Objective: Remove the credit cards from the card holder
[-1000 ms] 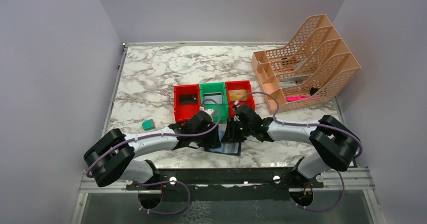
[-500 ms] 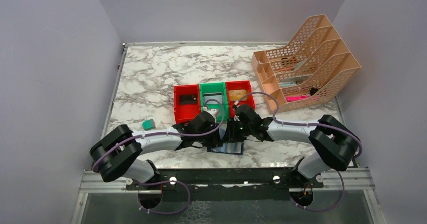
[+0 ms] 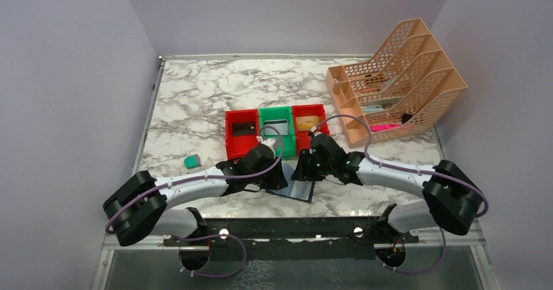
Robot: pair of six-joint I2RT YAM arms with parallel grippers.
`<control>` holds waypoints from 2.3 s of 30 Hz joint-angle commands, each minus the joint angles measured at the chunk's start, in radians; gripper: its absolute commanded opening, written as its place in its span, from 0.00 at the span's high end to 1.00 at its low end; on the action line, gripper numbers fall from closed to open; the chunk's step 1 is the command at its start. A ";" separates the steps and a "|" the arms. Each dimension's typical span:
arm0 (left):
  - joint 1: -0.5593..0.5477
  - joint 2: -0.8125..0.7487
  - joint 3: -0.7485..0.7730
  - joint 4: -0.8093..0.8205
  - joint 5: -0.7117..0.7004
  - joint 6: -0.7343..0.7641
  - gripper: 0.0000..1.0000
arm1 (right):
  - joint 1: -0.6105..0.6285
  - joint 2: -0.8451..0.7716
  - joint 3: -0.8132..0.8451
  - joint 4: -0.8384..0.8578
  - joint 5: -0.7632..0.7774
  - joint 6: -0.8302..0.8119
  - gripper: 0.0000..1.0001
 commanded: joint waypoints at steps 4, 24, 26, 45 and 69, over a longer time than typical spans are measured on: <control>-0.014 -0.150 -0.001 -0.080 -0.093 -0.019 0.50 | 0.007 -0.135 0.049 -0.210 0.294 -0.030 0.51; -0.014 -0.342 0.003 -0.287 -0.258 0.006 0.42 | 0.006 -0.059 -0.019 -0.190 0.349 -0.097 0.80; -0.014 -0.345 0.002 -0.290 -0.259 0.007 0.42 | 0.001 -0.038 0.014 -0.206 0.390 -0.150 0.80; 0.071 -0.460 0.220 -0.534 -0.658 0.255 0.01 | 0.001 -0.520 0.053 -0.187 0.552 -0.346 0.32; 0.450 -0.517 0.385 -0.679 -0.694 0.288 0.01 | -0.263 -0.480 0.202 -0.277 0.525 -0.347 0.12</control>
